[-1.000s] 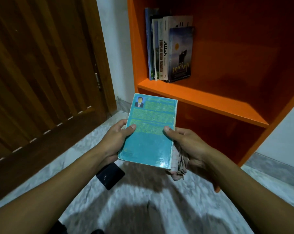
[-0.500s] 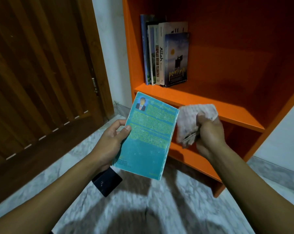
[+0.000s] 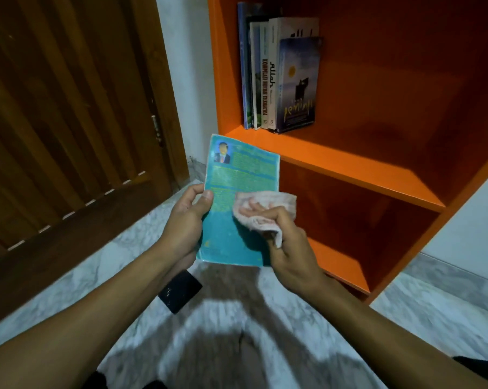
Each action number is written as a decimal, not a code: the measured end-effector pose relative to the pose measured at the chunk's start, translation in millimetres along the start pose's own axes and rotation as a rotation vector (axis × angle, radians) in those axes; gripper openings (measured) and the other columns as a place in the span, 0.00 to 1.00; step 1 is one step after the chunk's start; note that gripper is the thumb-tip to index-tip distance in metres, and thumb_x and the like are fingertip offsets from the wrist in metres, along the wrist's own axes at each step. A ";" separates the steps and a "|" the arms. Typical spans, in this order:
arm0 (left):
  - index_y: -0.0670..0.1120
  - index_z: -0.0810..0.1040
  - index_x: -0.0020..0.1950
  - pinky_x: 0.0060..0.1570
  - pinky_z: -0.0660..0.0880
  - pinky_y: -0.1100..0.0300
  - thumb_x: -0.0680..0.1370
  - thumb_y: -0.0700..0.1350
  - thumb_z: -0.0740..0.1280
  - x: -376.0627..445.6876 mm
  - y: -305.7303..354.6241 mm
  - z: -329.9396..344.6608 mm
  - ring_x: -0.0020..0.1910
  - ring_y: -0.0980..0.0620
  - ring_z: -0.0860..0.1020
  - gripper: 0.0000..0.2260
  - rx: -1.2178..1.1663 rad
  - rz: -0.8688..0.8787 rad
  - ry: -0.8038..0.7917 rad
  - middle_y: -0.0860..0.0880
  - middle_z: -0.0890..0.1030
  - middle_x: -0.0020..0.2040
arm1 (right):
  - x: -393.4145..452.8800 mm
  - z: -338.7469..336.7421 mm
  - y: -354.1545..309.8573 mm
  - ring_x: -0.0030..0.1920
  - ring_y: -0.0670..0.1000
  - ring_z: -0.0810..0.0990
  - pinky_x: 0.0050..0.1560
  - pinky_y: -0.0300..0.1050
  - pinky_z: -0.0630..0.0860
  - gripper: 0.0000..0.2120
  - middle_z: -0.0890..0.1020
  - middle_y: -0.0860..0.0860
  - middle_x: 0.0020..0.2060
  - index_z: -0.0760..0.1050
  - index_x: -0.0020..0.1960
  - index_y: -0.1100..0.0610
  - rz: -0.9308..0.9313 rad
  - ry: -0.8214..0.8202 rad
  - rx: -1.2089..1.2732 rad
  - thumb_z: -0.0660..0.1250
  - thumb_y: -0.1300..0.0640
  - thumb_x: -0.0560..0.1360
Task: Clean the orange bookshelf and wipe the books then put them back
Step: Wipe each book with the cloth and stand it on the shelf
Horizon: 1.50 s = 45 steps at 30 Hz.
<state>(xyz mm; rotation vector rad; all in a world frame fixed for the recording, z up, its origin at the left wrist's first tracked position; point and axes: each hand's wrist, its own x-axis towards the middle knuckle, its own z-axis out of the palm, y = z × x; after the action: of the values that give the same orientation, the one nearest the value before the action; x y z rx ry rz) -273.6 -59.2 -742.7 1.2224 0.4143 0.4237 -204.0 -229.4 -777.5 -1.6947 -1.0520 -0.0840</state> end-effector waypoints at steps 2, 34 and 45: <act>0.46 0.74 0.52 0.38 0.81 0.54 0.84 0.45 0.58 7.8 -0.5 -9.7 0.40 0.48 0.83 0.06 -0.053 -0.024 0.072 0.47 0.85 0.45 | -9.6 8.7 4.9 0.65 0.41 0.76 0.59 0.36 0.73 0.19 0.81 0.46 0.59 0.70 0.56 0.46 -0.021 -0.089 0.019 0.58 0.70 0.79; 0.44 0.76 0.56 0.50 0.81 0.41 0.82 0.42 0.62 18.2 -24.3 18.8 0.49 0.39 0.84 0.05 -0.169 -0.240 0.191 0.38 0.84 0.53 | 2.9 34.5 4.3 0.67 0.33 0.69 0.66 0.39 0.72 0.06 0.75 0.46 0.66 0.70 0.58 0.53 0.137 -0.078 0.084 0.59 0.58 0.82; 0.44 0.74 0.64 0.51 0.78 0.32 0.82 0.47 0.60 33.4 -3.7 -37.5 0.52 0.39 0.84 0.12 -0.127 -0.143 0.408 0.42 0.84 0.56 | -6.9 25.2 -7.3 0.47 0.28 0.76 0.44 0.24 0.72 0.11 0.76 0.23 0.45 0.70 0.52 0.44 0.205 -0.469 0.059 0.59 0.61 0.83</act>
<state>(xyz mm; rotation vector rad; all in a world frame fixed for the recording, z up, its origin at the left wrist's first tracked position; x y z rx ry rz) -264.4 -12.7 -759.5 0.9741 0.8072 0.5689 -223.9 -213.1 -786.1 -1.8018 -1.1959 0.4932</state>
